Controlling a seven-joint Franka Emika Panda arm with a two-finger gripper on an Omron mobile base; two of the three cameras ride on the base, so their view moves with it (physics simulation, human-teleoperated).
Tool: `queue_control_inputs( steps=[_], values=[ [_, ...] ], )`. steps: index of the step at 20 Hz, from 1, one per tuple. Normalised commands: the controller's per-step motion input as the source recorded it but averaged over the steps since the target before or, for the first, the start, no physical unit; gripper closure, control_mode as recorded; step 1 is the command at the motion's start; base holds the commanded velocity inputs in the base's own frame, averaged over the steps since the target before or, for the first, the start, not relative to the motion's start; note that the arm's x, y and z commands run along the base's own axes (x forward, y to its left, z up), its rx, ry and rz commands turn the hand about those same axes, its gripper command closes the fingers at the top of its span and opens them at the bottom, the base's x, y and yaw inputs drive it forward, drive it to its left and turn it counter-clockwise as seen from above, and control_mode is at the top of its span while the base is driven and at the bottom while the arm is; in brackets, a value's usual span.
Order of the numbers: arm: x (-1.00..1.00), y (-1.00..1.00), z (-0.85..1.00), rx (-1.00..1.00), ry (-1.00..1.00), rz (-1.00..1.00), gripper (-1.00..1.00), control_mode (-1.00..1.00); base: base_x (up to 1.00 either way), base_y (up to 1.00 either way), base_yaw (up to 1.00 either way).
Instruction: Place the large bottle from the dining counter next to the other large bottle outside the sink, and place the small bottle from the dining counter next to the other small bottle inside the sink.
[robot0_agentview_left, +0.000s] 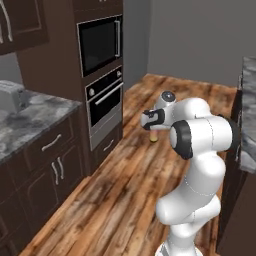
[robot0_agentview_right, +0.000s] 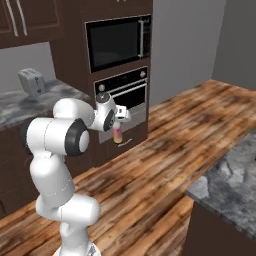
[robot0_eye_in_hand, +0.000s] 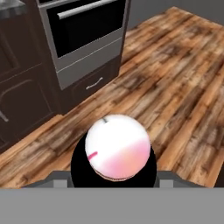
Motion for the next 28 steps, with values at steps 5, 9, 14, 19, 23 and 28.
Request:
queue_control_inputs(
  steps=[5,9,14,19,23,28],
  values=[
    [0.00,0.00,0.00,0.00,0.00,0.00,1.00,1.00,0.28,0.48,-0.36],
    [0.00,0.00,0.00,0.00,0.00,0.00,1.00,1.00,0.30,0.46,-0.35],
    [0.00,0.00,0.00,0.00,0.00,0.00,1.00,1.00,0.32,0.43,-0.35],
    [0.00,0.00,0.00,0.00,0.00,0.00,1.00,1.00,0.32,0.40,-0.35],
    [0.00,0.00,0.00,0.00,0.00,0.00,1.00,1.00,0.35,0.35,-0.35],
    [0.00,0.00,0.00,0.00,0.00,0.00,1.00,1.00,0.38,0.30,-0.34]
  ],
)
